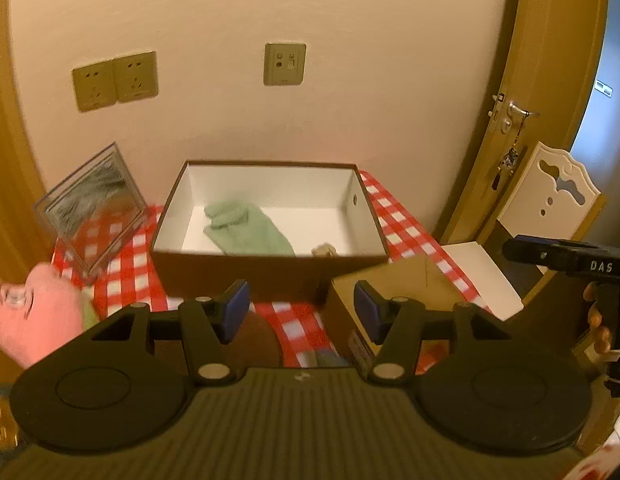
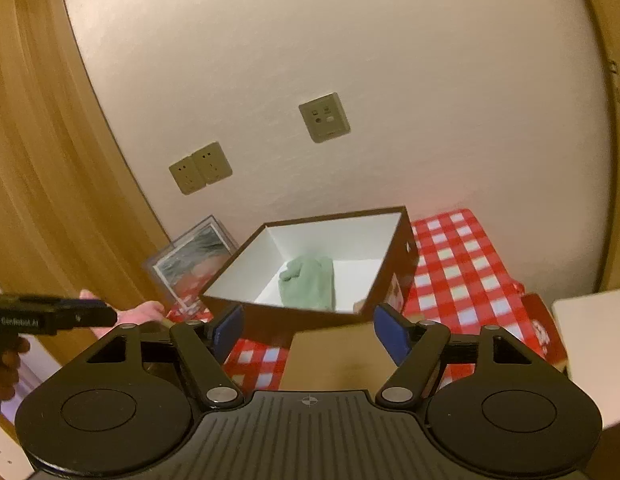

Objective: Organize soft objects
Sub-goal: 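Withdraw both grippers from the box back over the table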

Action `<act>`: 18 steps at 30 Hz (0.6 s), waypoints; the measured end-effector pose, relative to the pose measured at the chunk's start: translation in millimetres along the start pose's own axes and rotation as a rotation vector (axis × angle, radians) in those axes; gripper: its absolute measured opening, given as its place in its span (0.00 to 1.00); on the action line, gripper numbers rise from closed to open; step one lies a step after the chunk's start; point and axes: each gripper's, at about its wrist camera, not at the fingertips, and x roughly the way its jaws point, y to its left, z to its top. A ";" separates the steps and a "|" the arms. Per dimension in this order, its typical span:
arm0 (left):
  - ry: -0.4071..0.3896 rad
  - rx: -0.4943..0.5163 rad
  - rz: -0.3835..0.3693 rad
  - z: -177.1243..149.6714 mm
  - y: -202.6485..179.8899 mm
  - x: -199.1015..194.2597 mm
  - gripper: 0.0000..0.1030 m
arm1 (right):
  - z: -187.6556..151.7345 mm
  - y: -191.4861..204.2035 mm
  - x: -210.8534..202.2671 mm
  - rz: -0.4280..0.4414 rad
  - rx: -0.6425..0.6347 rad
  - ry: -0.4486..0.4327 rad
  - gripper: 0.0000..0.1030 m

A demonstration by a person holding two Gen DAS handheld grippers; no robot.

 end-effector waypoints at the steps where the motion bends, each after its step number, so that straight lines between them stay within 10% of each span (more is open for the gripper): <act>1: 0.001 -0.007 0.003 -6.8 -3.1 -6.3 0.54 | -2.9 -1.0 -7.3 0.001 0.007 0.000 0.71; 18: 0.030 -0.170 0.099 -118.2 -47.6 -89.3 0.56 | -74.4 -1.1 -100.3 0.001 0.035 0.111 0.72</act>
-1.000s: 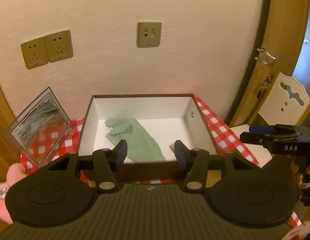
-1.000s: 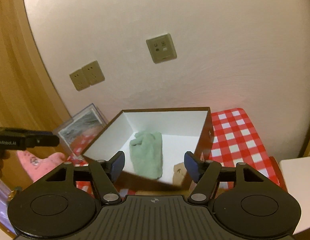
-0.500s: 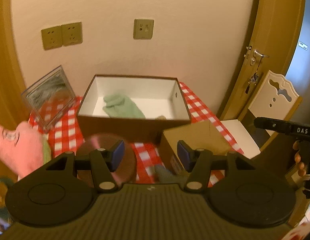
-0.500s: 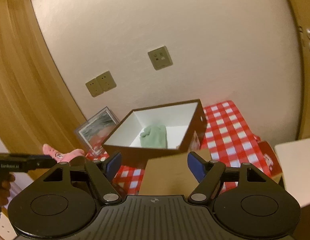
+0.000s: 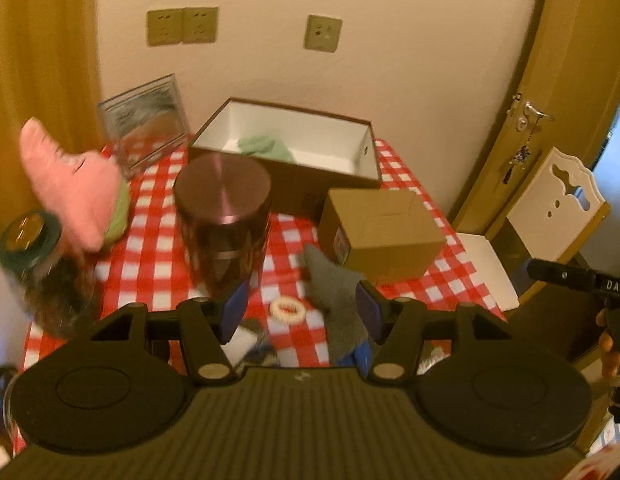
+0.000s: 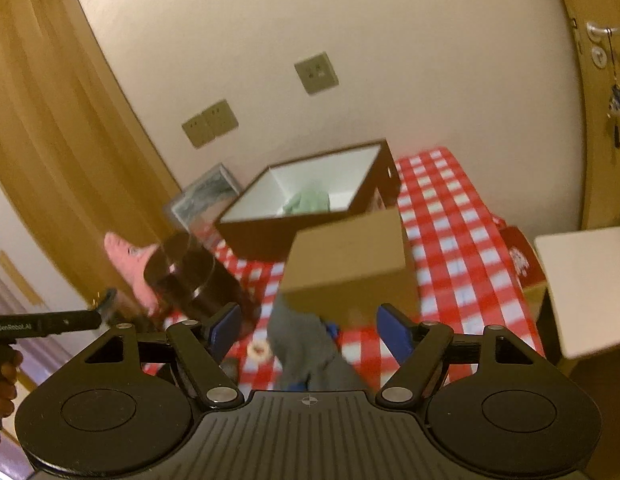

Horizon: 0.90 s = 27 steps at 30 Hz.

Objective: Organize soft objects
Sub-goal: 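Withdraw both grippers from the box back over the table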

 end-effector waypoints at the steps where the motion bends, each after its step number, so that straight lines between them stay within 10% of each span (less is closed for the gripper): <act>1: 0.002 -0.009 0.011 -5.9 -0.9 -3.5 0.56 | -6.0 0.0 -2.6 0.000 -0.001 0.008 0.72; 27: 0.123 -0.153 0.205 -131.7 -1.9 -28.1 0.56 | -114.3 -7.1 6.6 -0.039 -0.151 0.227 0.72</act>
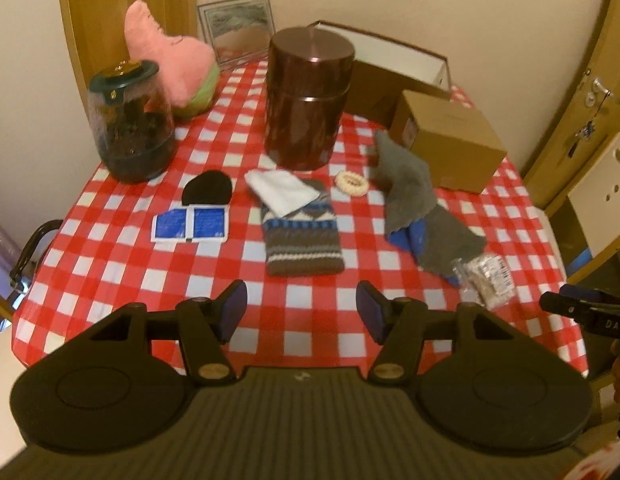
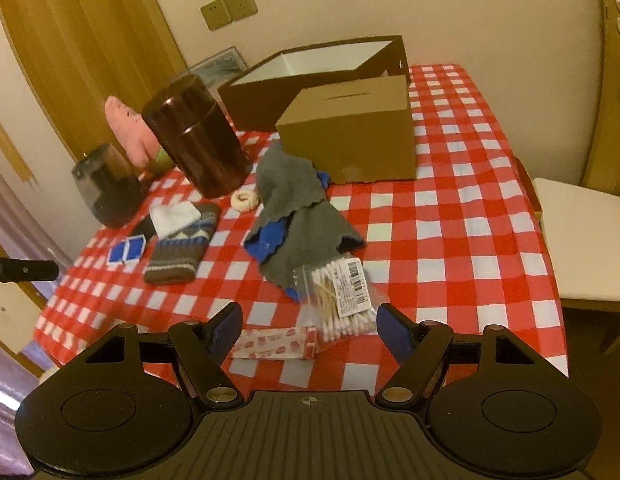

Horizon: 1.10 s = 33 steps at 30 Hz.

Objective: Organize soft objects
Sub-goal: 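Withdraw both grippers from the box back over the table, then grasp the cotton-swab bag with the right gripper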

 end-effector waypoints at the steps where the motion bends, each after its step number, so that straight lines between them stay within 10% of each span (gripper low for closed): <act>1: 0.006 0.001 0.002 -0.7 1.6 3.4 0.56 | -0.9 0.1 3.6 -0.003 -0.003 0.005 0.72; 28: 0.097 -0.008 0.119 8.8 80.4 72.7 0.56 | 6.3 0.9 119.8 -0.152 -0.281 0.145 0.71; 33: 0.095 -0.007 0.118 10.4 90.6 78.9 0.56 | 5.9 0.7 124.7 -0.148 -0.287 0.155 0.55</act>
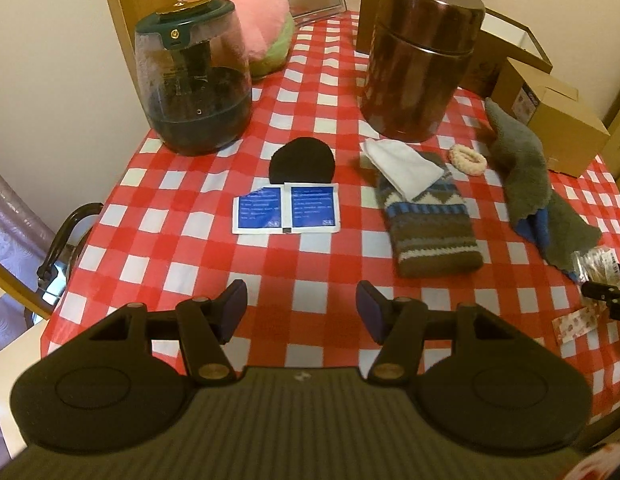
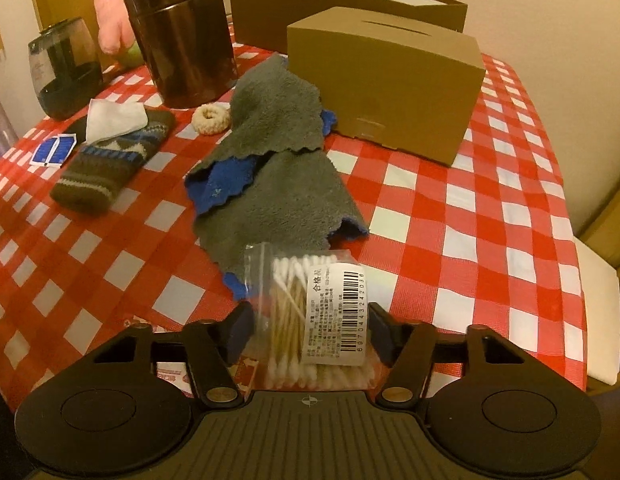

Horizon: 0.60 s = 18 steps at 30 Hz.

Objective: Organize soft objects
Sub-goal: 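Grasp the cotton-swab bag with the right gripper, then hold the cotton-swab bag with the right gripper while the left gripper grasps the blue wipe packet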

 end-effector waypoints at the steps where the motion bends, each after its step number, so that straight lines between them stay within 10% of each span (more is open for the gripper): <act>1: 0.000 0.003 -0.001 0.7 1.3 2.0 0.56 | 0.4 0.8 0.0 -0.002 -0.001 -0.001 0.53; 18: -0.038 0.117 -0.024 15.7 13.4 33.5 0.56 | 1.4 -5.0 -25.2 -0.054 0.113 -0.030 0.37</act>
